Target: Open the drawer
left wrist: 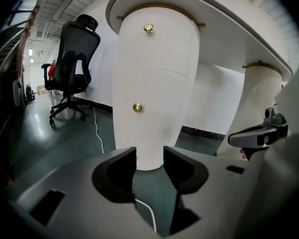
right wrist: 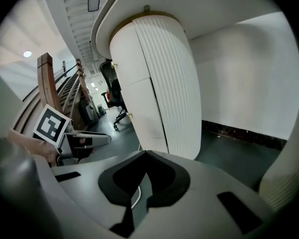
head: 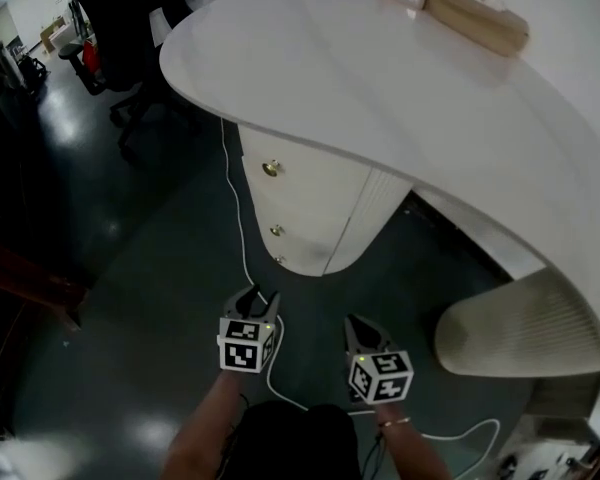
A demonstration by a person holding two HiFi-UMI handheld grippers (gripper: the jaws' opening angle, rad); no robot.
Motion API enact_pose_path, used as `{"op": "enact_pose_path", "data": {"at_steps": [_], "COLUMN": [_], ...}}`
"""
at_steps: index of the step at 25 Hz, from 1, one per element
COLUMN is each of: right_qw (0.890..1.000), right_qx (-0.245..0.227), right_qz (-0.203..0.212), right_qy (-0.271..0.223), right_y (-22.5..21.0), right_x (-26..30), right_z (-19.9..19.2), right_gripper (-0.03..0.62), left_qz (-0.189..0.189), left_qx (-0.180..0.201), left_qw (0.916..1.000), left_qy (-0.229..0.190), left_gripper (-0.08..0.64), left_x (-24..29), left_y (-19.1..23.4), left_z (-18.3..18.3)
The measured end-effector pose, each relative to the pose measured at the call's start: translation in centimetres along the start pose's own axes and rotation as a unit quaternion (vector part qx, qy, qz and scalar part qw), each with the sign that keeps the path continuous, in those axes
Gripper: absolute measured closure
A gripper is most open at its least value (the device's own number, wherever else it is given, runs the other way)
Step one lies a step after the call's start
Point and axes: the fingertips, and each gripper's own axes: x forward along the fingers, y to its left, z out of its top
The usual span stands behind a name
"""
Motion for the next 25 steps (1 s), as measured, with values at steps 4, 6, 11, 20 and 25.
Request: {"op": "enact_pose_path", "data": {"at_steps": [4, 6, 11, 20, 25], "right_qw": [1.0, 1.0, 1.0, 1.0, 1.0], "right_qx": [0.02, 0.018, 0.005, -0.02, -0.019], "right_qz": [0.0, 0.001, 0.004, 0.002, 0.001], "right_qy": [-0.008, -0.009, -0.019, -0.007, -0.006], "right_y": [-1.3, -1.7, -2.7, -3.4, -3.4], "right_x": [3.1, 4.5, 7.4, 10.4, 11.5], "right_z": [-2.1, -3.0, -4.5, -7.4, -8.1], "right_gripper": [0.588, 0.588, 0.588, 0.588, 0.588], "left_qz": [0.005, 0.006, 0.011, 0.012, 0.023], "left_qx": [0.003, 0.008, 0.022, -0.009, -0.021], "left_qw": [1.0, 0.9999, 0.9997, 0.9998, 0.9995], "left_qy": [-0.004, -0.001, 0.005, -0.011, 0.004], "left_gripper": [0.405, 0.405, 0.405, 0.405, 0.407], "left_x": [3.4, 5.0, 8.9, 13.0, 15.5], "left_y": [1.4, 2.0, 3.6, 4.8, 6.1], "left_z": [-2.2, -3.3, -6.1, -7.0, -7.3]}}
